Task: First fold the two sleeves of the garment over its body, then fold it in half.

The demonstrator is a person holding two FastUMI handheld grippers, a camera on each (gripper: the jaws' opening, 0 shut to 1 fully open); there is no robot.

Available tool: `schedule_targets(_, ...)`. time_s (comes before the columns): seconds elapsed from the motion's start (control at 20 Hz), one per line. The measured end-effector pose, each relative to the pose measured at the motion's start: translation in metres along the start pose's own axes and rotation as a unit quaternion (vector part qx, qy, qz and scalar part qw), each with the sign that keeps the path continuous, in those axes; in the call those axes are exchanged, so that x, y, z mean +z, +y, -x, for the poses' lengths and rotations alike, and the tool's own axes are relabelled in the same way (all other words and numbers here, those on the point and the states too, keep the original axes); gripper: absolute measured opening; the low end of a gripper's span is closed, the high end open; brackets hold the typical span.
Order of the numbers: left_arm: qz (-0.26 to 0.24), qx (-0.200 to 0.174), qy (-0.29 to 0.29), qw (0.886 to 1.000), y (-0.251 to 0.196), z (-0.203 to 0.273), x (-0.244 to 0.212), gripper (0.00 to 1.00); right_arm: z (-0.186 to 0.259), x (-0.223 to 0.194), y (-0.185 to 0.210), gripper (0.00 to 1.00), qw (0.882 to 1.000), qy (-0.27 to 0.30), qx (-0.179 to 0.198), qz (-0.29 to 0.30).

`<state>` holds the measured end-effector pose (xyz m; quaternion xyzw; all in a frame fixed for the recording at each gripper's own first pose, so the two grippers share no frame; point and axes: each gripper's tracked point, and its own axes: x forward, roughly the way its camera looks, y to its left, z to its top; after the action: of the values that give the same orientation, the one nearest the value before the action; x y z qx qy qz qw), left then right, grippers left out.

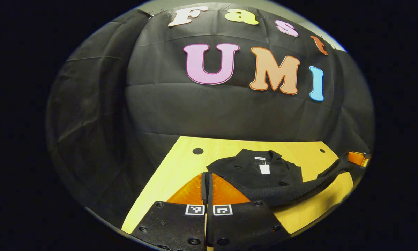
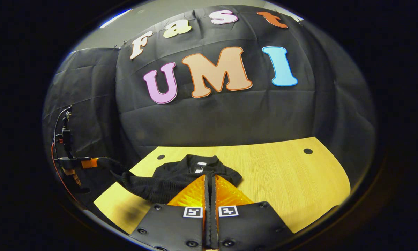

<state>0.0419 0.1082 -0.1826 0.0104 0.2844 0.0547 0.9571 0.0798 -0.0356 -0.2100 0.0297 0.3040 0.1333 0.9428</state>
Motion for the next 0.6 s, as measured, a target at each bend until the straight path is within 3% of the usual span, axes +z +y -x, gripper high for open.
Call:
schedule_targets(0.05, -0.002, -0.004, -0.003, 1.000, 0.000, -0.010, 0.005, 0.00, -0.007, 0.005, -0.002, 0.02, 1.000, -0.001, -0.005, -0.002)
schedule_targets(0.2, -0.006, -0.012, -0.003, 1.000, 0.002, -0.037, 0.019, 0.00, -0.028, 0.022, -0.006, 0.06, 1.000, -0.010, -0.016, -0.007)
schedule_targets(0.45, -0.016, -0.028, -0.017, 0.999, 0.000, -0.079, 0.037, 0.00, -0.061, 0.040, -0.010, 0.00, 0.999, -0.015, -0.034, -0.012)
schedule_targets(0.6, -0.028, -0.036, -0.007, 0.999, -0.003, -0.101, 0.035, 0.00, -0.079, 0.042, -0.014, 0.02, 0.999, -0.008, -0.047, -0.021)
